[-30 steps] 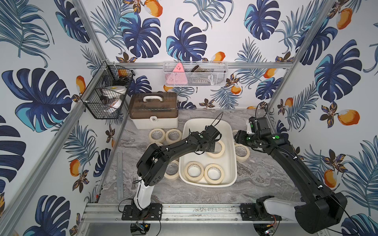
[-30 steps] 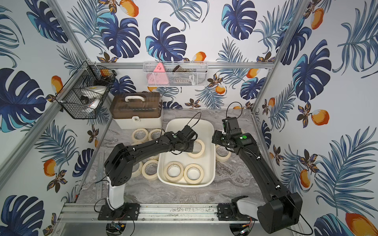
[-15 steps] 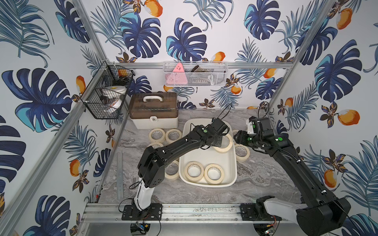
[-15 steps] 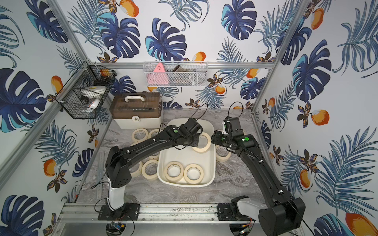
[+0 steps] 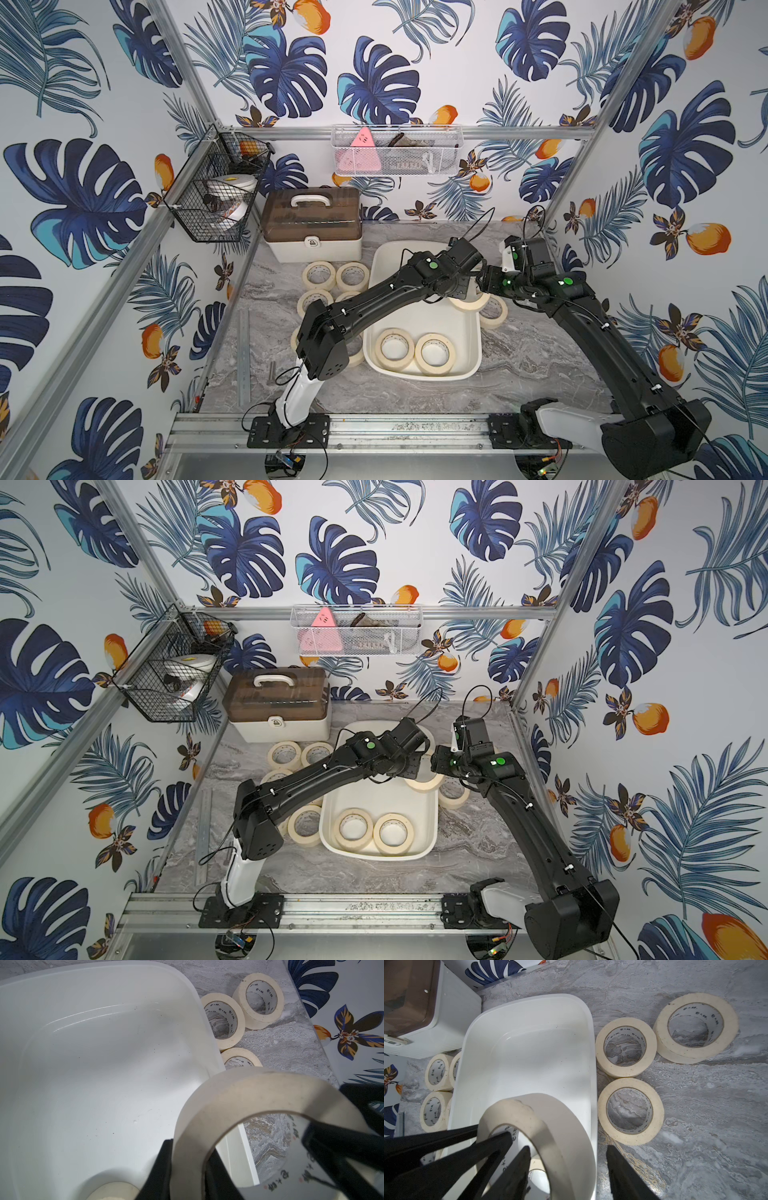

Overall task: Take out the art tape in the storage box
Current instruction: Pick up the art tape from the storage box.

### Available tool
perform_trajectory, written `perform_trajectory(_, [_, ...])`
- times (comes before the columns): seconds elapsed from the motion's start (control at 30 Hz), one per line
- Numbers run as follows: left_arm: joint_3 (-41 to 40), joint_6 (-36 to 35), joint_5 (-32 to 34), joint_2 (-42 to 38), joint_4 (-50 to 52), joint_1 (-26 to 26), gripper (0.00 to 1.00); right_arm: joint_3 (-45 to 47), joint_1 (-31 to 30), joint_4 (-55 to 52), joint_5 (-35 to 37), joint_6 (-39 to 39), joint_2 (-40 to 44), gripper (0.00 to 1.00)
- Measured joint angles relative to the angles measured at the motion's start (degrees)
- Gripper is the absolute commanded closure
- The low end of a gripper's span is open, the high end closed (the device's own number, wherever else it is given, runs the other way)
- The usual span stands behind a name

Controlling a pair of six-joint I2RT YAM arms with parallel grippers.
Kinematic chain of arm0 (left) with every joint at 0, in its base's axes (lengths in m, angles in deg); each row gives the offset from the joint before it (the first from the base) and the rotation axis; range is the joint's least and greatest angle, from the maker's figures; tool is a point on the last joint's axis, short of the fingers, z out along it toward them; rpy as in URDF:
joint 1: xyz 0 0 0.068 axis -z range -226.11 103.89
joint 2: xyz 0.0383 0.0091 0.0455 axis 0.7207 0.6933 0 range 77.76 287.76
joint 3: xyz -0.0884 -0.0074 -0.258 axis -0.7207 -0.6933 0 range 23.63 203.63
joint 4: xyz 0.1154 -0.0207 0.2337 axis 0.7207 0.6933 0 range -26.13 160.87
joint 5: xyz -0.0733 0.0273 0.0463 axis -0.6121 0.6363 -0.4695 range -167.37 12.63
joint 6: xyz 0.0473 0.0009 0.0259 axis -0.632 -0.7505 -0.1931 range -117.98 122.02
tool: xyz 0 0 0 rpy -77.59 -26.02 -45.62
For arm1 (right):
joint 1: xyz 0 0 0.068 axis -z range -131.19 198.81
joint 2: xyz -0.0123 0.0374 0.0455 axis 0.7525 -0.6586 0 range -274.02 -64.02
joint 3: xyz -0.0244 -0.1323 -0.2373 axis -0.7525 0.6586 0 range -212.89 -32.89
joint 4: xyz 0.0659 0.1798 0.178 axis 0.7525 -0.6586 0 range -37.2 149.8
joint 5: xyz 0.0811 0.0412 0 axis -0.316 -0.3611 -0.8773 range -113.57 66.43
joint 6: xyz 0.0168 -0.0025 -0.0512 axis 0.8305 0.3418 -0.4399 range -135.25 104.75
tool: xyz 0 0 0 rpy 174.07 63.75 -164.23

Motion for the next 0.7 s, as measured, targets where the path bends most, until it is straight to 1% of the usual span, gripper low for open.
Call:
perform_trajectory(0.1, [1.7, -0.2, 0.0, 1.0, 0.7, 0.4, 0.92, -0.1, 0.0, -0.3, 0.7, -0.7, -0.6, 0.51])
perform_trajectory(0.23, [2.1, -0.4, 0.4, 1.2, 1.0, 0.4, 0.92, -0.1, -0.1, -0.7, 1.1, -2.2, -0.9, 0.62])
perform_trajectory(0.47, [1.1, -2.3, 1.1, 0.5, 0.9, 0.4, 0.88, -0.1, -0.3, -3.1, 0.8, -5.9, -1.9, 0.88])
perform_trajectory(0.57, [-1.0, -2.7, 1.1, -1.2, -0.9, 0.4, 0.79, -0.1, -0.4, -3.3, 0.2, -6.5, -2.0, 1.00])
perform_trajectory(0.63, [-3.5, -2.7, 1.0, -3.2, -2.4, 0.3, 0.72, -0.1, -0.5, -3.3, -0.7, -6.3, -1.9, 1.00])
perform_trajectory(0.67, [-4.4, -2.7, 0.7, -4.0, -2.8, 0.3, 0.67, -0.1, -0.5, -3.3, -1.2, -6.0, -1.9, 1.00])
perform_trajectory(0.7, [-5.3, -2.7, 0.5, -4.7, -3.3, 0.2, 0.59, -0.1, -0.5, -3.3, -1.7, -5.7, -1.8, 1.00])
